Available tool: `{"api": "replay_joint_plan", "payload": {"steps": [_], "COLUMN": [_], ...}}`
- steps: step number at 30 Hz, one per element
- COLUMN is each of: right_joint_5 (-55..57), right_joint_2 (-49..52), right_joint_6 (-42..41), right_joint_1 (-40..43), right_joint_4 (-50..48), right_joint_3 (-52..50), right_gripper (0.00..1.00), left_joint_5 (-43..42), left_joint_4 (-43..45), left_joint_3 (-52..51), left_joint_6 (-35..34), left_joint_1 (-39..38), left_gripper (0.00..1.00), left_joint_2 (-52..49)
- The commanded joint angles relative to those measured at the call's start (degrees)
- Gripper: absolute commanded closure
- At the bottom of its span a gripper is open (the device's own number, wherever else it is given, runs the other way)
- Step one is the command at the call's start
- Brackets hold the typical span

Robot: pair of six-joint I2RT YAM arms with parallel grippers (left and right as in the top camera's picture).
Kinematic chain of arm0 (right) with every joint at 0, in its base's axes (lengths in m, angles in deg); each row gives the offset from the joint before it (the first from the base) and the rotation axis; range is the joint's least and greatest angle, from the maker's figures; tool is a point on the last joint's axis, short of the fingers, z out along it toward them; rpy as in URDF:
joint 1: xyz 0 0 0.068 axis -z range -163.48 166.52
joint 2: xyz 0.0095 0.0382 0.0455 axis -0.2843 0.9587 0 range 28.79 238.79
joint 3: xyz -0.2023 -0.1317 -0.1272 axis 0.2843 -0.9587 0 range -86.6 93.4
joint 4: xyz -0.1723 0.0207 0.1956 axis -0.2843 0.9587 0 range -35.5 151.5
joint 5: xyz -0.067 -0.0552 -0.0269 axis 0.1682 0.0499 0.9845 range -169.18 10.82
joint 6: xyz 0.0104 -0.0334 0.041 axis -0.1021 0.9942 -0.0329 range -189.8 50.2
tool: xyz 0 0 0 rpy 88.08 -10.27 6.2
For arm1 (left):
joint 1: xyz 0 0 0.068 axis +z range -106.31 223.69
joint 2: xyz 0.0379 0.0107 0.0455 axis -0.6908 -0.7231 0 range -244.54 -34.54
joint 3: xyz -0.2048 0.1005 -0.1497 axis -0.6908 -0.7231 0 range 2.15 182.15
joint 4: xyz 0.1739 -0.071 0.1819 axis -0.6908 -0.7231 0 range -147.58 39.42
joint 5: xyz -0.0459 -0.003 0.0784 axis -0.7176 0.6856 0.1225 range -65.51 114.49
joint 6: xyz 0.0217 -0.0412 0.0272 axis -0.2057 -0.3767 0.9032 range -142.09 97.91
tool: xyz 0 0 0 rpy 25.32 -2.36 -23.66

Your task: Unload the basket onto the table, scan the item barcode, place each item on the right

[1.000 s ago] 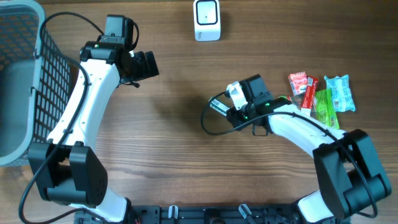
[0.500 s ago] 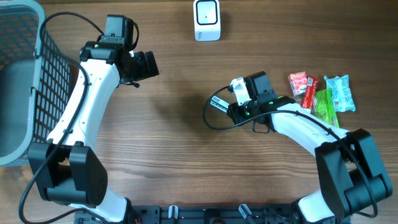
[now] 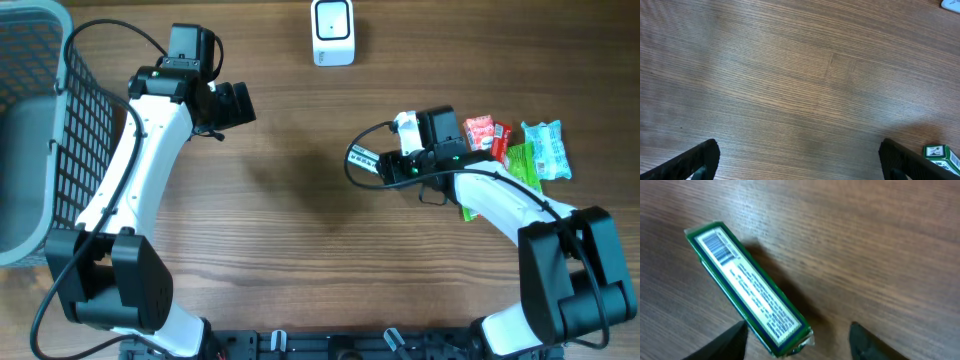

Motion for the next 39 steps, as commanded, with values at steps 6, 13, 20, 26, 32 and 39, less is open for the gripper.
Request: {"api": "replay_joint_plan", "payload": {"steps": [6,13,20,26,32,39], "right_joint_5": [0.4,4.3,-6.4,-7.8,-6.3,-6.6], "right_joint_2": [-0.9,1.7,-2.0,-0.7,4.9,7.1], "right_joint_6": [2.8,-0.7,2.4,16.3,23.9,25.6], "right_joint_1": [1.1,1.1,1.1,1.1,1.0,-1.6], "right_joint_4": [-2.0,-3.0,-4.3,-1.8,-6.2,-9.7], "right_joint_3": [0.7,0.7,1.1,1.0,1.0,1.0], "right_gripper": [0.29,0.28,0.27,0.30,0.30,0.36], "left_joint_5": [0.5,0.5,0.5,0.5,0.5,0.5], "left_joint_4": [0.1,0.1,0.1,0.1,0.1,0.1], "left_joint_3": [-0.1,-0.1,-0.1,-0.1,-0.1,-0.1], "left_joint_6": [0.3,0.3,0.3,0.3,0.3,0.3], "left_joint_1": [0.1,0.1,0.1,0.1,0.1,0.1], "left_gripper": [0.00,0.00,0.00,0.00,0.00,0.00], "left_joint_2": [-0.3,-0.3,-0.3,-0.3,-0.3,-0.3]}}
